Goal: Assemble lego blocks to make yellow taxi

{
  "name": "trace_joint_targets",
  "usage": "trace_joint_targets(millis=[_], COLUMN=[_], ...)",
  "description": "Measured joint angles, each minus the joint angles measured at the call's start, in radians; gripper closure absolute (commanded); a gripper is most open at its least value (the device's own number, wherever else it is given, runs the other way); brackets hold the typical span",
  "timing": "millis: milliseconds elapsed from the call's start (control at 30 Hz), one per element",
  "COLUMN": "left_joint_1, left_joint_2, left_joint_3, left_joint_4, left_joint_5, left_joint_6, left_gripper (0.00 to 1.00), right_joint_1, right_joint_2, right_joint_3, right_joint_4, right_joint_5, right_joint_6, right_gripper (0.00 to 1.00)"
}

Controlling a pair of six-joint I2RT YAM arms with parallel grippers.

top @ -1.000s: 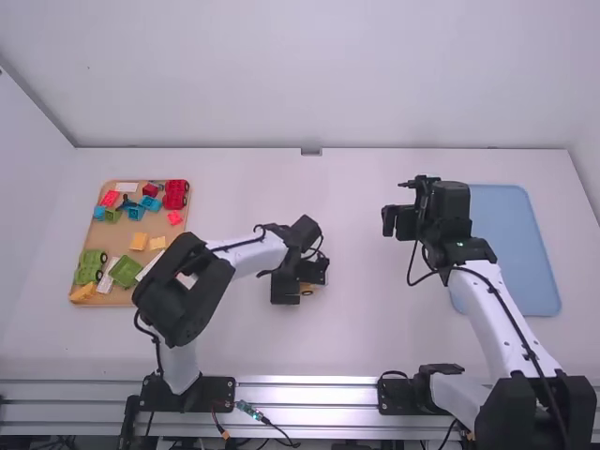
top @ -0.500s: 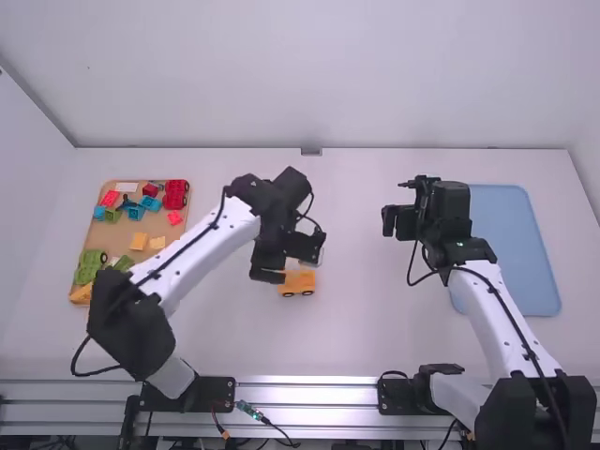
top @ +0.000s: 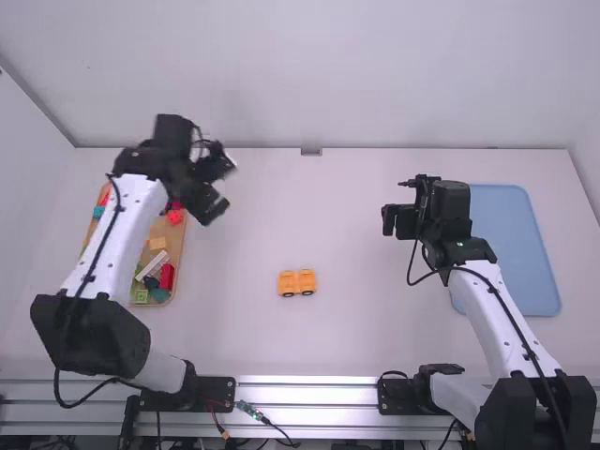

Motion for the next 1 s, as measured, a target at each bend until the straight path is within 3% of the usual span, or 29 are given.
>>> trace_joint_targets(millis=[133, 300, 667, 767, 900, 933, 967, 1000], left_joint_1=[0.189, 0.339, 0.458, 0.487, 0.528, 0.537, 0.549, 0.566], left_joint_2=[0.004, 0.058, 0.246, 0.283, 0.315, 0.32, 0.326, 0.331], left_joint_3=[0.0, -0.031, -0.078, -0.078, -0.078, -0.078, -0.078, -0.078], left_joint_4=[0.121, 0.156, 0.22, 0.228, 0.221, 0.222, 0.224, 0.23], left_joint_5=[-0.037, -0.148, -0.098, -0.078, -0.005, 0.011, 0.031, 0.051], left_joint_6=[-0.196, -0.385, -0.337, -0.298, -0.224, -0.214, -0.206, -0.196], left_gripper=[0.01, 0.01, 0.01, 0.19, 0.21, 0.24, 0.36, 0.37], right_joint_1=[0.0, 0.0, 0.0, 0.0, 0.0, 0.0, 0.0, 0.0], right_joint_2=[0.0, 0.0, 0.0, 0.0, 0.0, 0.0, 0.0, 0.0], right_joint_3=[0.0, 0.0, 0.0, 0.0, 0.0, 0.0, 0.0, 0.0], right_joint_4=[0.0, 0.0, -0.001, -0.001, 0.0, -0.001, -0.001, -0.001], right_joint_5=[0.0, 0.0, 0.0, 0.0, 0.0, 0.0, 0.001, 0.0], right_joint_6=[0.002, -0.002, 0.002, 0.002, 0.002, 0.002, 0.002, -0.001], right_gripper=[0.01, 0.01, 0.01, 0.01, 0.01, 0.01, 0.01, 0.01])
